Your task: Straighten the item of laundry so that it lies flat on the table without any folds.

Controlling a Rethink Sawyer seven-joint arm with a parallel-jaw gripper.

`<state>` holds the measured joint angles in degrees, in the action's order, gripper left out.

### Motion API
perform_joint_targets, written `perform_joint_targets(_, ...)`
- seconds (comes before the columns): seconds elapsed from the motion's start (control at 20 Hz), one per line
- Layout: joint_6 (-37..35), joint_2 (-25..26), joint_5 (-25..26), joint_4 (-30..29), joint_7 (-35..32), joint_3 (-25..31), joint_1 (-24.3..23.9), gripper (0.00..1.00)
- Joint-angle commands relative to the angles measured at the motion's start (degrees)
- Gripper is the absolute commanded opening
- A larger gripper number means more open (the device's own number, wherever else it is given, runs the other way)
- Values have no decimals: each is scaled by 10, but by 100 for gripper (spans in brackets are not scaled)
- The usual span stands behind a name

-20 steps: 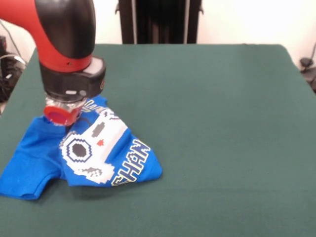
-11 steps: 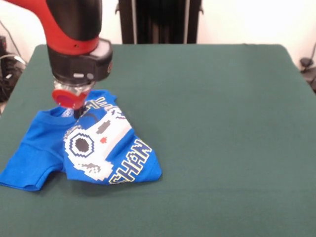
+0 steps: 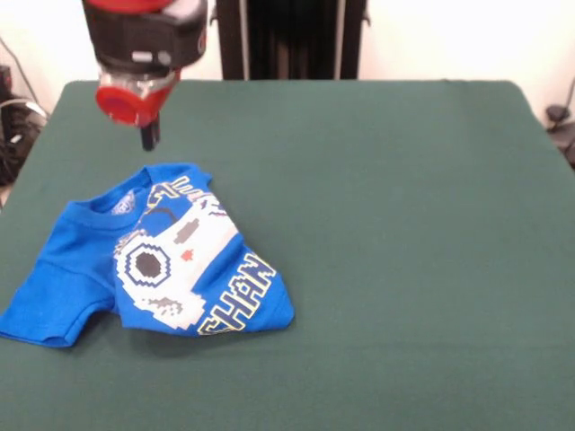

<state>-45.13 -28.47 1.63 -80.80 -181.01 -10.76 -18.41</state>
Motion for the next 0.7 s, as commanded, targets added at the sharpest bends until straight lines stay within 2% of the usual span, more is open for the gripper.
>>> perform_joint_targets(0.05, -87, -20, -5, -61, 38, 38, 15, 0)
perform_joint_targets(0.15, -99, 8, 11, -3, 48, 38, 9, 0)
perform_joint_targets(0.5, -164, 154, 44, 275, 79, 56, -13, 0)
perform_joint_targets(0.7, -188, 206, 57, 376, 104, 65, -23, 0)
